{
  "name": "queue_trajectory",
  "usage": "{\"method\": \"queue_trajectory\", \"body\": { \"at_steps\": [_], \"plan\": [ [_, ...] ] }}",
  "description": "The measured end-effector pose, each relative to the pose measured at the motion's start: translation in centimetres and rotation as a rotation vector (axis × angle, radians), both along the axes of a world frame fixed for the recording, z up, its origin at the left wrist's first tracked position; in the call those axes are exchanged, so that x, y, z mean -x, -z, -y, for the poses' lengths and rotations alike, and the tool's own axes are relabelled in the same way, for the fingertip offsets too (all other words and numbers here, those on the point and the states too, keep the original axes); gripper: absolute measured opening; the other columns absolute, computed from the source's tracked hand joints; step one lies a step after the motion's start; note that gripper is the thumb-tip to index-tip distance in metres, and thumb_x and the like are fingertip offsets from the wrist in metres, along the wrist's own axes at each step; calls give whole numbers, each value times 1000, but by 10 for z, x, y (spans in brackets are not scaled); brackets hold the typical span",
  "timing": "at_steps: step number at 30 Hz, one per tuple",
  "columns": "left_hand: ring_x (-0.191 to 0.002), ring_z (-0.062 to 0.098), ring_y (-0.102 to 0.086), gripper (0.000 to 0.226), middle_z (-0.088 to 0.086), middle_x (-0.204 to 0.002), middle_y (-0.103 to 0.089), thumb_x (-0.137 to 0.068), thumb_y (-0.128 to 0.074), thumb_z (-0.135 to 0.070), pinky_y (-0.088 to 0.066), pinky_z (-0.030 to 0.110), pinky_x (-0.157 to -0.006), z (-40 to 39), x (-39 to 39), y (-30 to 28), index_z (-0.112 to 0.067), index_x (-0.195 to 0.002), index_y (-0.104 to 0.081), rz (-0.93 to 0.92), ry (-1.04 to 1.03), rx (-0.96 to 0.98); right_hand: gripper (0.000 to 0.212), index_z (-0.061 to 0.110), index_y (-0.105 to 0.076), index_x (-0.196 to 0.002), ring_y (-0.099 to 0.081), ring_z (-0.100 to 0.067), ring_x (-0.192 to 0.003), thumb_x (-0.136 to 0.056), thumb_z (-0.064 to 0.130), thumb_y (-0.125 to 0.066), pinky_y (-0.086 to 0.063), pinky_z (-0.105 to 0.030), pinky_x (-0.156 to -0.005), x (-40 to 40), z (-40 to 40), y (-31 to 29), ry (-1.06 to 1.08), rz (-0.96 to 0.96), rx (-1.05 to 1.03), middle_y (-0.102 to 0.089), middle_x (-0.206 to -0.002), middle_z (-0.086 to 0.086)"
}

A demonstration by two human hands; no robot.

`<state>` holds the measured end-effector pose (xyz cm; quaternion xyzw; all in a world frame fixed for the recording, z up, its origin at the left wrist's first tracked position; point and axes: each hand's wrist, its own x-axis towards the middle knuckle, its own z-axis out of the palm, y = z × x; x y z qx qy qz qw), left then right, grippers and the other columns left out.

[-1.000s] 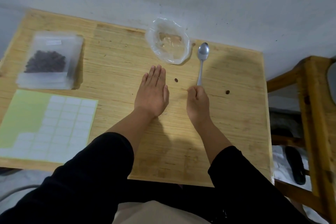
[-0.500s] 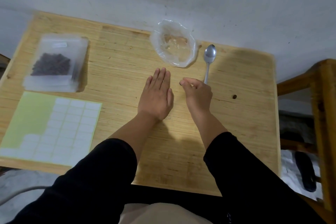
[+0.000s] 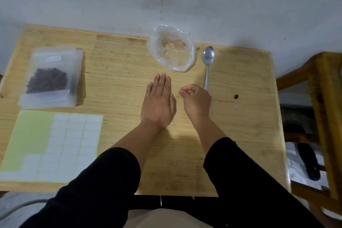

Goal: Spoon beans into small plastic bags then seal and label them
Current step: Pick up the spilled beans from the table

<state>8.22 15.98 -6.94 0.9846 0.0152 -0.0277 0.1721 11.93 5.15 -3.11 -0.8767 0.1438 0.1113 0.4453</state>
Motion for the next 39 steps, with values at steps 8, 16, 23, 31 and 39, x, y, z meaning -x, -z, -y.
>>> {"method": "queue_trajectory", "body": {
  "at_steps": [8, 16, 23, 31, 39],
  "plan": [
    [-145, 22, 4, 55, 12, -157, -4, -100, -22, -27, 6, 34, -117, 1, 2, -3, -5, -148, -8, -11, 58, 54, 10, 19, -66, -79, -40, -3, -50, -84, 10, -67, -36, -16, -48, 42, 19, -14, 422, -141, -683, -54, -58, 11],
    [-140, 35, -23, 53, 21, -147, -33, -92, -39, -16, -21, 44, -115, 44, 32, -11, 3, -141, -33, 66, 374, 272, 21, 12, -51, -76, -37, -7, -54, -95, 5, -46, -34, -18, -48, 76, 60, -16, 707, -67, -1151, -41, -64, 3],
    [-131, 42, -38, 51, 27, -136, -46, -91, -36, -20, -32, 48, -109, 100, 32, -2, 10, -131, -44, 40, 512, 287, 18, 4, -60, -91, -51, -12, -65, -96, 4, -42, -45, -18, -55, 76, 107, -19, 763, -116, -1082, -54, -75, -5],
    [-145, 22, 1, 54, 11, -157, -9, -100, -25, -26, 4, 32, -117, 142, 10, -1, -5, -148, -12, 60, 300, 91, 21, 15, -70, -105, -56, 3, -78, -87, 21, -61, -41, -9, -72, 40, 153, -12, 420, -90, -396, -65, -84, 13],
    [-145, 21, -6, 60, 11, -155, -18, -94, -16, -34, -2, 32, -118, 143, 9, -2, -4, -146, -21, 45, 289, 75, 26, 15, -70, -108, -61, -3, -94, -83, 22, -67, -39, -3, -86, -2, 157, -1, 190, 41, -58, -70, -107, 2]
  ]
}}
